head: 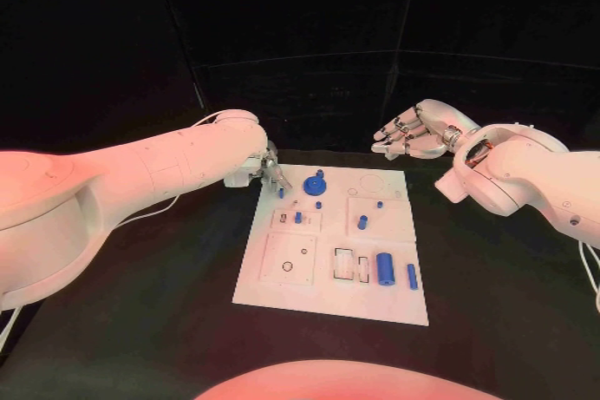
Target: Assemble the parts on the task board
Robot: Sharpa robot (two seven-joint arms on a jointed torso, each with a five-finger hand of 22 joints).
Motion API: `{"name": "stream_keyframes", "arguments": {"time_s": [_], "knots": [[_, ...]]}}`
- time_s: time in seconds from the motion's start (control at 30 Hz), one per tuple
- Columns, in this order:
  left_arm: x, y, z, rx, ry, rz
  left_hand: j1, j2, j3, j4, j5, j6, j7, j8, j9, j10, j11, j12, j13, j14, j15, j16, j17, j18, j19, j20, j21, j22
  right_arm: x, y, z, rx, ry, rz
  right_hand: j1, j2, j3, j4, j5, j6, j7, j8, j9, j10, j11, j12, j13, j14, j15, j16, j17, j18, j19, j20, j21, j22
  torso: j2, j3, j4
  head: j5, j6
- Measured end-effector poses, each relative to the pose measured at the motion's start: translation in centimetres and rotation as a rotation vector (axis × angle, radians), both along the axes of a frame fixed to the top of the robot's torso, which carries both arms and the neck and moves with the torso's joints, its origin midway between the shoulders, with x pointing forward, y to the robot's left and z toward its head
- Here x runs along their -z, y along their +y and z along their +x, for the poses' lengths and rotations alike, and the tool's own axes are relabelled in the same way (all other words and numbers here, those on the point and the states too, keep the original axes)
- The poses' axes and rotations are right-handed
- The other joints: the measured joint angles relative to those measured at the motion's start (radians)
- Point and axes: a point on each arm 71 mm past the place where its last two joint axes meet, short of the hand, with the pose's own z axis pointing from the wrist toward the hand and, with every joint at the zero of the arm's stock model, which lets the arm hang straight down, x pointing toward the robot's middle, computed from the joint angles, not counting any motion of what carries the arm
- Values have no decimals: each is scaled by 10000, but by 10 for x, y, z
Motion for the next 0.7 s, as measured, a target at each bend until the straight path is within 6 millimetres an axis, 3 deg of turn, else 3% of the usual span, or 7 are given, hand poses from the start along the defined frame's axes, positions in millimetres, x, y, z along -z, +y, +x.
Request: {"name": "stream_keyframes", "arguments": {"time_s": [0.7], "knots": [[1, -3, -1, 42, 210, -207, 264, 100, -83, -83, 0, 35, 35, -37, -69, 0, 0, 0, -42, -1, -1, 0, 0, 0, 0, 0, 0, 14, 0, 2, 0, -42, 4, 2, 0, 0, 0, 0, 42, 0, 0, 0, -1, 1, 0, 0, 0, 0, 0, 0, -8, 0, 38, -37, -39, -10, 1, 2, -8, 20, -24]]}}
